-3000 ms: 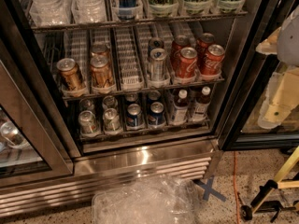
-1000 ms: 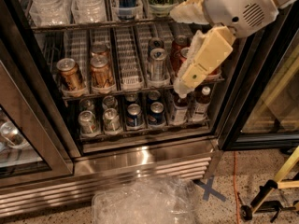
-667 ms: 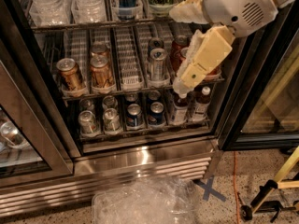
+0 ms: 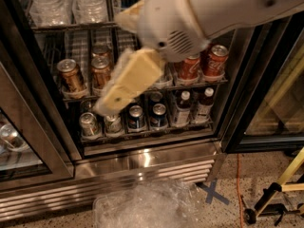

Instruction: Pick water bottle from top shelf of fridge

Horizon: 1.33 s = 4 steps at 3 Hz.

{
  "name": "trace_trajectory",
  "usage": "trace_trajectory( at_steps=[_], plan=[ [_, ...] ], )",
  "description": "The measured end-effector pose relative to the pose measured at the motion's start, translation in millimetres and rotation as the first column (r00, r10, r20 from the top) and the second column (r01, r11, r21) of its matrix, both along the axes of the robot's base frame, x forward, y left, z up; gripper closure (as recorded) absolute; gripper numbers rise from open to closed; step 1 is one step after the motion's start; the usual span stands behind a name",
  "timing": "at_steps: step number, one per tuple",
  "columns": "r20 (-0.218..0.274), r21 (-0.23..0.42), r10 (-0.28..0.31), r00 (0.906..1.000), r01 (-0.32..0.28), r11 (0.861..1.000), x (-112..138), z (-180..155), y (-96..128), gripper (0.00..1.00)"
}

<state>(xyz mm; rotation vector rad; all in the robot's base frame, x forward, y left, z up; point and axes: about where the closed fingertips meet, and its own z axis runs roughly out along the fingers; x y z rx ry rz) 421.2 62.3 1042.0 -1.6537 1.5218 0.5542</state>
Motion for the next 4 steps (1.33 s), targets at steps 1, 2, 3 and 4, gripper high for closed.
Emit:
trace_trajectory(
  at_steps=[1, 2, 3, 4],
  plan=[
    [-0.003, 0.12, 0.025, 0.9997, -0.024, 0.993, -30, -12, 61, 0.0],
    [0.022, 0.232, -0.022, 0.9995, 0.016, 0.973, -31, -8, 97, 0.0],
    [0.063, 0.273, -0.08, 0.9948, 0.06, 0.96, -20, 10, 103, 0.0],
    [0.073, 0.272, -0.077, 0.9943, 0.054, 0.961, -24, 14, 105, 0.0]
  ],
)
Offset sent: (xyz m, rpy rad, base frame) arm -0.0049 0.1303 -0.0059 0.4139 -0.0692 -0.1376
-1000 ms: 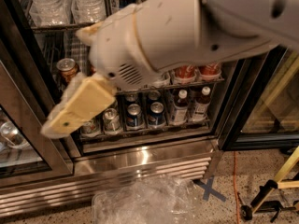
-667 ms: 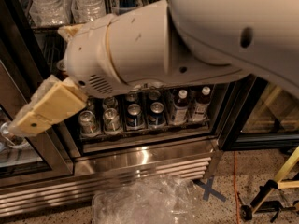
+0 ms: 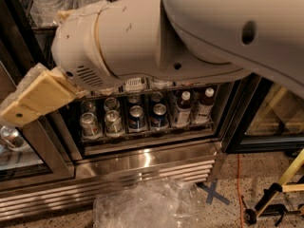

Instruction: Pick water bottle from top shelf of fridge

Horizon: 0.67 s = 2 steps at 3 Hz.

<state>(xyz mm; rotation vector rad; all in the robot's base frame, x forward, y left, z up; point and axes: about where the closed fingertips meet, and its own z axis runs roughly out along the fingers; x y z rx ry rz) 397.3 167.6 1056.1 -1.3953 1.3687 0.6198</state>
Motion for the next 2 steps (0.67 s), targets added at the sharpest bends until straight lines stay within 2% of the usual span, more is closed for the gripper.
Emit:
trace_trajectory(
  at_steps=[1, 2],
  plan=[
    [-0.001, 0.052, -0.024, 0.9997, 0.025, 0.998, 5, -2, 13, 0.0],
    [-0.013, 0.133, -0.11, 0.9939, 0.111, 0.985, 11, -15, 28, 0.0]
  ],
)
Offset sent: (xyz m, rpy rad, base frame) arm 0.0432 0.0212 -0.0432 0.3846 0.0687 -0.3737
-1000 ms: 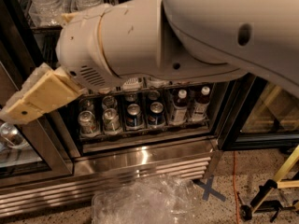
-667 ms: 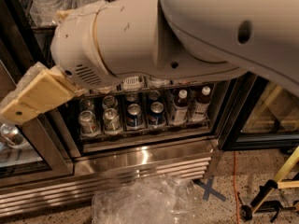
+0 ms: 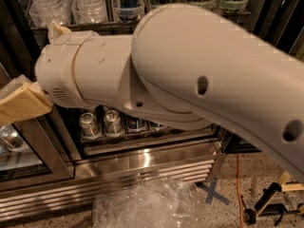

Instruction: Pick water bottle from top shelf of fridge

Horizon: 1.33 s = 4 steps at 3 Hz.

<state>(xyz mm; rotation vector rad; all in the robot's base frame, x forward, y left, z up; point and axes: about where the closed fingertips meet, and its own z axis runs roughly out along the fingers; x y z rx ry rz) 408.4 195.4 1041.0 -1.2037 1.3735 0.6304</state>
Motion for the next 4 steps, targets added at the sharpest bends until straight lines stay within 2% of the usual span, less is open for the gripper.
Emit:
trace_trajectory(
  at_steps=[1, 2, 3, 4],
  plan=[
    [0.002, 0.091, -0.125, 0.9921, 0.125, 0.988, 19, -6, 1, 0.0],
    [-0.032, 0.171, -0.265, 0.9638, 0.266, 0.949, 42, 0, -8, 0.0],
    [-0.04, 0.253, -0.418, 0.9076, 0.414, 0.874, 72, 19, -37, 0.0],
    [-0.071, 0.33, -0.438, 0.8961, 0.436, 0.837, 75, 18, -37, 0.0]
  ],
)
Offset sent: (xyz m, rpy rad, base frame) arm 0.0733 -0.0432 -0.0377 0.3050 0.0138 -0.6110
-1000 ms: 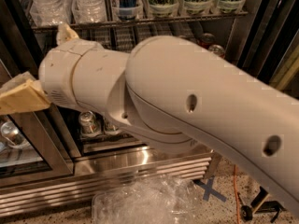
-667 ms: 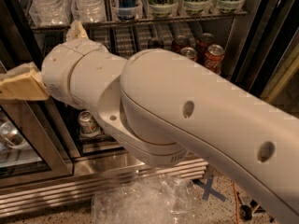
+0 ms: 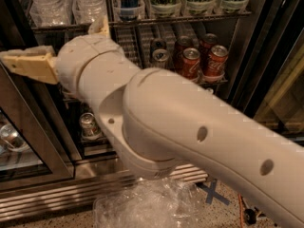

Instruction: Pick water bottle from top shelf of fridge

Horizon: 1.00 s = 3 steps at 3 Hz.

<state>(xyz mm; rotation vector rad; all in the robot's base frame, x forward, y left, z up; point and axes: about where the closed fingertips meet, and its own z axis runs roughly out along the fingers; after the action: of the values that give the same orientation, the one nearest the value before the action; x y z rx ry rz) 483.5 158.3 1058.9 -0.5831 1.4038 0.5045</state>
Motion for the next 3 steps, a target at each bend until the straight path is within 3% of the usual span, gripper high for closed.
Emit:
trace_trajectory(
  at_steps=[1, 2, 3],
  plan=[
    [0.03, 0.085, 0.001, 0.9996, -0.004, 0.996, -2, -4, 36, 0.0],
    [0.089, 0.074, -0.06, 0.9942, 0.053, 0.996, 3, 8, 31, 0.0],
    [0.064, 0.077, -0.03, 0.9975, 0.025, 0.997, -1, 5, 34, 0.0]
  ],
)
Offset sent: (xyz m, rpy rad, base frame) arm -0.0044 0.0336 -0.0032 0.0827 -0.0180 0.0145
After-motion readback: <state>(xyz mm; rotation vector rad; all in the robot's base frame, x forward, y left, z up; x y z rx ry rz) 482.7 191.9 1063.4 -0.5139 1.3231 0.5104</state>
